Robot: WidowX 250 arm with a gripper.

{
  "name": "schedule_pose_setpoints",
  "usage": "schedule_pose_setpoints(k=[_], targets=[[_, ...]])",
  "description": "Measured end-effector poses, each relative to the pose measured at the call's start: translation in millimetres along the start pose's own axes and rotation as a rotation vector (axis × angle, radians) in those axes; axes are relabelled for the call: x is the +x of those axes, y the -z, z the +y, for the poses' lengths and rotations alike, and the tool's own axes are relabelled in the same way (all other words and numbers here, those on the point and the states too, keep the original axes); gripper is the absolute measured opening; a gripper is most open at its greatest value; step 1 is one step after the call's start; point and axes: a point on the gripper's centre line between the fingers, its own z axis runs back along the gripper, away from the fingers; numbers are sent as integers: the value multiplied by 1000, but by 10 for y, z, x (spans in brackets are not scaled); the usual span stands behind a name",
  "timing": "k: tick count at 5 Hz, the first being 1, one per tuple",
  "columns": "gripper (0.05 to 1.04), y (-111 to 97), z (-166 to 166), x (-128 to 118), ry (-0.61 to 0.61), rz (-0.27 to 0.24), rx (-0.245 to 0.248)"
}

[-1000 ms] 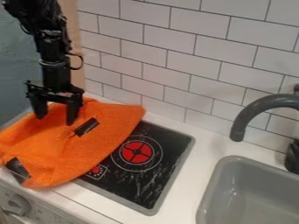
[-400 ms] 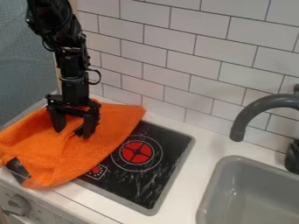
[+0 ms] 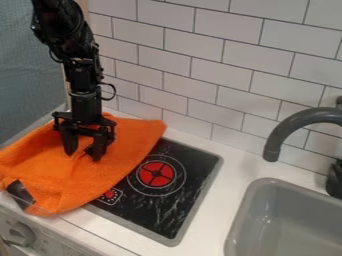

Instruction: Unfold the cloth from left to right

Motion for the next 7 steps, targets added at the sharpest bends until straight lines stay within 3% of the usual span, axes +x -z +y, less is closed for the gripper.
schedule_pose_setpoints(k=[1,2,3,5,7], targets=[[350,5,14,6,-13,-3,9],[170,5,6,5,-8,-2,4],[71,-10,9,3,-9,5,1],[50,-101,12,-59,8,77,-14],[50,-358,-120,-127,33,47,-40]])
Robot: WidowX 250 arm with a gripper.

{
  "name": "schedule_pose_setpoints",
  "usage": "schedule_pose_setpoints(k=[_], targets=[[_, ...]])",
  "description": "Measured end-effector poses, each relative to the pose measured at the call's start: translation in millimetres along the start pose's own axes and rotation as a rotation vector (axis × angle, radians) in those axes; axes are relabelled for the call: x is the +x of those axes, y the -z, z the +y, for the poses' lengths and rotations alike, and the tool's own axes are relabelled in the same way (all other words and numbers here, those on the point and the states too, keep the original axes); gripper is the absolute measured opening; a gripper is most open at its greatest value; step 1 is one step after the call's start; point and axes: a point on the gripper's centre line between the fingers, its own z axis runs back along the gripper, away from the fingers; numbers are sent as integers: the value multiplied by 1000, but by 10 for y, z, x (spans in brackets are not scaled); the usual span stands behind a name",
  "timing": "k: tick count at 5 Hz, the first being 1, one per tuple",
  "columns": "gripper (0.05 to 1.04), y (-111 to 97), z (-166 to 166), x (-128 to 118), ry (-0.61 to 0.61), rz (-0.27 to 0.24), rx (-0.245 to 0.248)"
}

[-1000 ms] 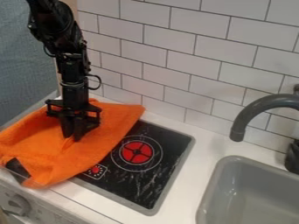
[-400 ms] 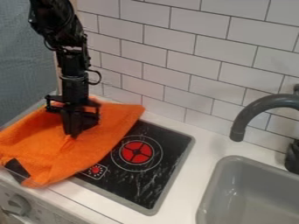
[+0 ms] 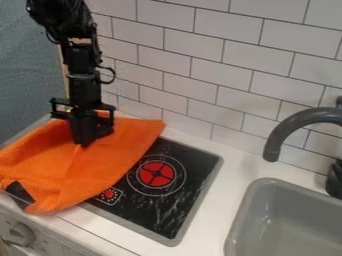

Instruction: Unfold the cloth from left to right

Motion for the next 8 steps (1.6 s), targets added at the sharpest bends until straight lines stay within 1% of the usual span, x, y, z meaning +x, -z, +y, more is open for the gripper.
schedule_pose_setpoints(k=[1,2,3,4,5,6,7,8], targets=[[50,-88,-394,-79,91,-1,-11],[50,-30,-773,-181,168,14,-3],[50,69,-1114,-282,256,25,31],[50,116,-1306,-308,299,8,46],[74,281,-1425,-308,297,8,72],[231,345,-1432,-281,275,-3,101],[497,358,-1429,-298,270,8,102],[807,354,-1425,-308,273,16,100]])
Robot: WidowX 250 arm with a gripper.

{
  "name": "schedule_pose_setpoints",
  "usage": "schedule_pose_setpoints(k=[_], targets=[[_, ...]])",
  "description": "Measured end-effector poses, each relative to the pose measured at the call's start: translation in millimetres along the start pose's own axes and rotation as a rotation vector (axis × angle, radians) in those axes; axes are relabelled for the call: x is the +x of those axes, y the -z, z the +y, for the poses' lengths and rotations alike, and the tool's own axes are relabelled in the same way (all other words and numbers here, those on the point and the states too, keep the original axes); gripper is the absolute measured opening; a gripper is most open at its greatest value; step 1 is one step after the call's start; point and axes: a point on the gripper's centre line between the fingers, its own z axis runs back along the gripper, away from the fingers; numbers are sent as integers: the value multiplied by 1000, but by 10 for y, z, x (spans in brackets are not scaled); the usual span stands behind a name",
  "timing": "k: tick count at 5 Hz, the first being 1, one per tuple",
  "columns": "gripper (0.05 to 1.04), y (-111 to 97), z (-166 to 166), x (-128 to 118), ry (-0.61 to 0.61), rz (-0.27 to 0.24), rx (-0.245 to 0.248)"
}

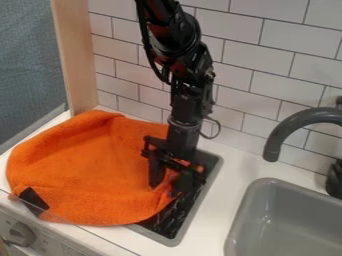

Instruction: Unfold the cloth from left to right

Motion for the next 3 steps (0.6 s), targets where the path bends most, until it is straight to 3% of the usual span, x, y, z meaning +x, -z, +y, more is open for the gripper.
schedule_pose_setpoints(k=[1,3], targets=[[1014,0,-10,-18,6,11,-16],[999,-246,-4,-85,16,-21,-47]])
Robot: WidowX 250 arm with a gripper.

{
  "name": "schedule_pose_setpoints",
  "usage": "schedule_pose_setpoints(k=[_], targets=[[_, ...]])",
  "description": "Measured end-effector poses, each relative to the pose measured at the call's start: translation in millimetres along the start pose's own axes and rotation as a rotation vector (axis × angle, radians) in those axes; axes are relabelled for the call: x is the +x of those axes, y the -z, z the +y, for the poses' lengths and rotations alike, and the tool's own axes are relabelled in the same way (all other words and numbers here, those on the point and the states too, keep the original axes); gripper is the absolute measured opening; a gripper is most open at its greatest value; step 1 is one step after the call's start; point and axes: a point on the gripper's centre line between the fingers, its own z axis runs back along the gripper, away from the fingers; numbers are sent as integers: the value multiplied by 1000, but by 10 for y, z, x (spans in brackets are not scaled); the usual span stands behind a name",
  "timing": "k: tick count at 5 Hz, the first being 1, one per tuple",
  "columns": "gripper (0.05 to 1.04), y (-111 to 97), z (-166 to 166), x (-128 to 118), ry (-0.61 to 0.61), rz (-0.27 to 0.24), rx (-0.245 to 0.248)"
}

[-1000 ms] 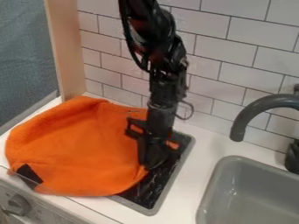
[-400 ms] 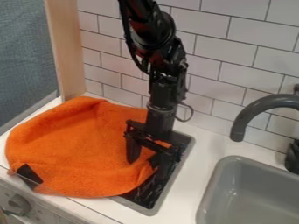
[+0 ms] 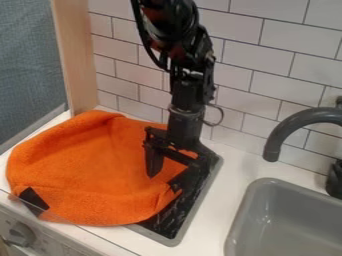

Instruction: Unfold the cloth from left to right

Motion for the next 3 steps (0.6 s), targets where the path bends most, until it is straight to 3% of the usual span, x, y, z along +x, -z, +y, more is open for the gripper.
schedule_pose_setpoints(k=[1,2,3], targets=[[999,-211,5,-65,17,-24,-18],[999,-428,77,-130,22,-64,7],[999,-442,71,-128,23,-69,4]])
